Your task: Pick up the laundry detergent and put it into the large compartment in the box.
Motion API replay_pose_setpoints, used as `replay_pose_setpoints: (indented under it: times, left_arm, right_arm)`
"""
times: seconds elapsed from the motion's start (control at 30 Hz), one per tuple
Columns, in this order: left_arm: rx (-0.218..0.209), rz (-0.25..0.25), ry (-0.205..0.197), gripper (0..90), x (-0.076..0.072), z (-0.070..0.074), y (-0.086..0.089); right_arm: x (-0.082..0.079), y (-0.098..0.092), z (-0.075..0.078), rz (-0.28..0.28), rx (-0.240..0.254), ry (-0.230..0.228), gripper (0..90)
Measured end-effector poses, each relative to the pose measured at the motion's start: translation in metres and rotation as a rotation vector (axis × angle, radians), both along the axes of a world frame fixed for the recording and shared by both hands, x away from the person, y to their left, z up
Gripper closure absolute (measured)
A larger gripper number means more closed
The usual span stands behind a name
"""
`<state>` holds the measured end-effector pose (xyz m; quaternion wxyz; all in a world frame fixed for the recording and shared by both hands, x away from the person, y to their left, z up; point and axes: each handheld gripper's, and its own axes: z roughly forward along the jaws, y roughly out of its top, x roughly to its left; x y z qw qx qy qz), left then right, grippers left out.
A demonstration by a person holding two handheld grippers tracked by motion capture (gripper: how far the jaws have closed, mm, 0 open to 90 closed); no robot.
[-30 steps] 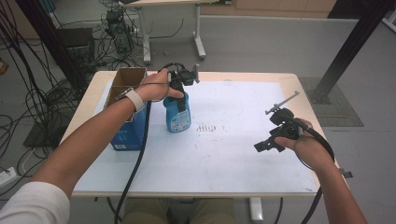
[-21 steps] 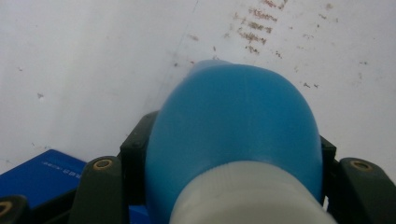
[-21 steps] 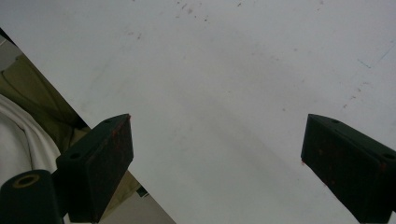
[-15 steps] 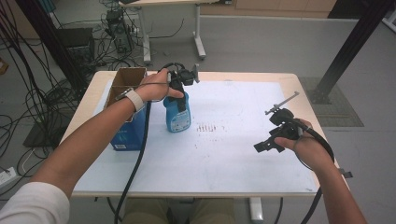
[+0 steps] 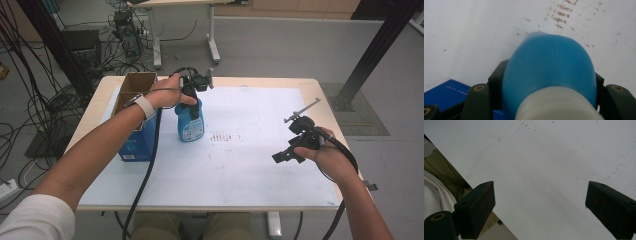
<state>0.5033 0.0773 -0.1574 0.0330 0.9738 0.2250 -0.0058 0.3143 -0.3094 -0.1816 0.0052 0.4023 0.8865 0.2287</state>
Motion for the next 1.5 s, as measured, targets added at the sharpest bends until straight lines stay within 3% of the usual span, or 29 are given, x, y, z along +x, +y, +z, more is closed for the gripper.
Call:
replay_pose_setpoints:
  times: [1.1,1.5]
  left_arm:
    - [0.010,-0.006,0.003,38.3,0.0006,0.0003,-0.0021]
    - [0.009,0.014,0.004,38.2,0.0001,0.0000,-0.0024]
  right_arm:
    - [0.0004,0.0002,0.0025,0.000,-0.003,-0.004,8.9]
    - [-0.0001,-0.0005,0.0008,-0.003,0.001,-0.001,8.9]
